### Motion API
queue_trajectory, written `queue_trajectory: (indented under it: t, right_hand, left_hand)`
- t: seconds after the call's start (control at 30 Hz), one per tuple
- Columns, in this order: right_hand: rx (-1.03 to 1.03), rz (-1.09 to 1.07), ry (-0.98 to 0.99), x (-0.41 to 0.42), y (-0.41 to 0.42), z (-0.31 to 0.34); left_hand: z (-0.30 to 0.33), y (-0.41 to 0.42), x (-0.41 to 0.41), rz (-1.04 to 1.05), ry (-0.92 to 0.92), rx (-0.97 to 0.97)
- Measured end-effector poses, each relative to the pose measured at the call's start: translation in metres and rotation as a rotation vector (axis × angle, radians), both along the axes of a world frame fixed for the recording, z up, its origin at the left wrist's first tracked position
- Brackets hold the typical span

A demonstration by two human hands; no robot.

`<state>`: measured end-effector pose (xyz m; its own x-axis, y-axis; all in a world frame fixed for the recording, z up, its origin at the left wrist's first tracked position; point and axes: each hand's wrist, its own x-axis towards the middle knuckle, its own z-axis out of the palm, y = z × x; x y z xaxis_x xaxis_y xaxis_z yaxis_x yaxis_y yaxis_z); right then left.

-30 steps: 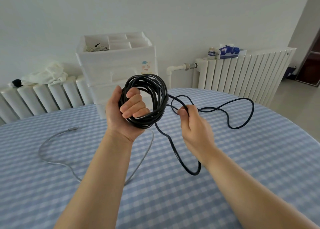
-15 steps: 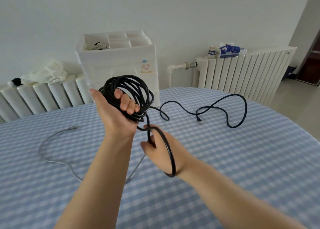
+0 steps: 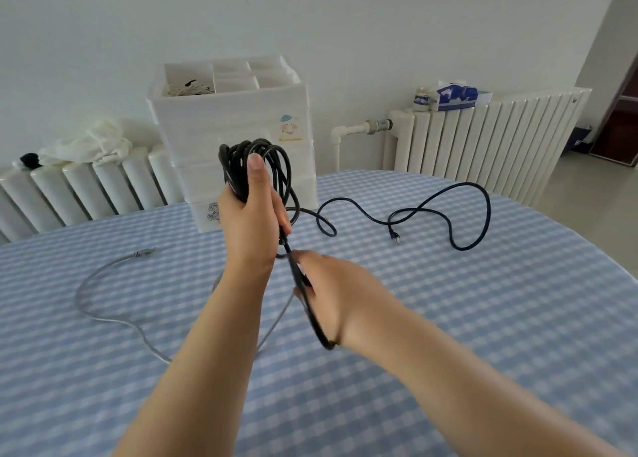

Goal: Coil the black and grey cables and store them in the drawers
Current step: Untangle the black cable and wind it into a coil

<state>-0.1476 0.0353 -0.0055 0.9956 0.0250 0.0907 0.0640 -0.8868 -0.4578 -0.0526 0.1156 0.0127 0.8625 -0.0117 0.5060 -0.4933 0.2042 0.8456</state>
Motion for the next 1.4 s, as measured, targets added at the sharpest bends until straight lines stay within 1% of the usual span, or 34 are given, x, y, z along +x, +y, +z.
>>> queue_trajectory:
  t: [0.1, 0.2, 0.23, 0.3, 0.37, 0.4, 0.5, 0.6, 0.67, 0.7, 0.73, 0.77, 0.93, 1.03, 1.1, 1.23, 1.4]
  right_hand:
    - [-0.126, 0.003, -0.076, 0.002, -0.002, -0.001]
    - [-0.186, 0.047, -0.086, 0.002, -0.005, -0.002]
    - [-0.174, 0.061, -0.06, 0.002, -0.007, 0.0]
    - [-0.074, 0.091, 0.011, 0.001, -0.01, 0.003]
    - [0.12, 0.104, 0.088, 0.002, -0.014, 0.007]
    - [0.258, 0.098, 0.124, 0.003, -0.016, 0.009]
    - [0.733, 0.079, 0.209, 0.004, -0.021, 0.013]
    - [1.139, 0.018, 0.355, 0.006, -0.029, 0.016]
    - [1.349, 0.012, 0.442, 0.006, -0.037, 0.018]
    - [1.404, 0.015, 0.456, 0.007, -0.041, 0.019]
    - [1.411, 0.022, 0.454, 0.007, -0.045, 0.02]
    - [1.376, 0.031, 0.442, 0.007, -0.047, 0.021]
    - [1.143, 0.042, 0.378, 0.004, -0.057, 0.024]
    - [0.986, 0.104, 0.341, 0.001, -0.063, 0.027]
    - [0.914, 0.156, 0.335, 0.001, -0.064, 0.028]
    - [0.889, 0.203, 0.379, 0.003, -0.065, 0.026]
    - [0.934, 0.222, 0.452, 0.007, -0.072, 0.022]
  left_hand:
    - [-0.002, 0.002, 0.003, 0.053, 0.011, 0.117]
    - [-0.004, -0.002, 0.003, 0.072, 0.007, 0.31]
    - [-0.005, -0.005, 0.004, 0.073, -0.007, 0.393]
    - [-0.008, -0.009, 0.005, 0.095, -0.038, 0.565]
    - [-0.01, -0.011, 0.007, 0.124, -0.071, 0.691]
    - [-0.011, -0.01, 0.008, 0.12, -0.099, 0.713]
    - [-0.016, -0.008, 0.01, 0.068, -0.214, 0.711]
    - [-0.021, -0.006, 0.013, 0.005, -0.257, 0.695]
    - [-0.02, -0.007, 0.013, -0.013, -0.24, 0.668]
    - [-0.019, -0.007, 0.011, -0.025, -0.227, 0.658]
    - [-0.019, -0.008, 0.01, -0.043, -0.211, 0.653]
    - [-0.018, -0.009, 0.009, -0.066, -0.187, 0.658]
    - [-0.018, -0.012, 0.008, -0.204, -0.102, 0.682]
    - [-0.015, -0.011, 0.007, -0.284, 0.029, 0.622]
    - [-0.014, -0.011, 0.005, -0.355, 0.116, 0.619]
    - [-0.017, -0.011, 0.0, -0.51, 0.116, 0.693]
    - [-0.022, -0.012, -0.003, -0.57, 0.127, 0.803]
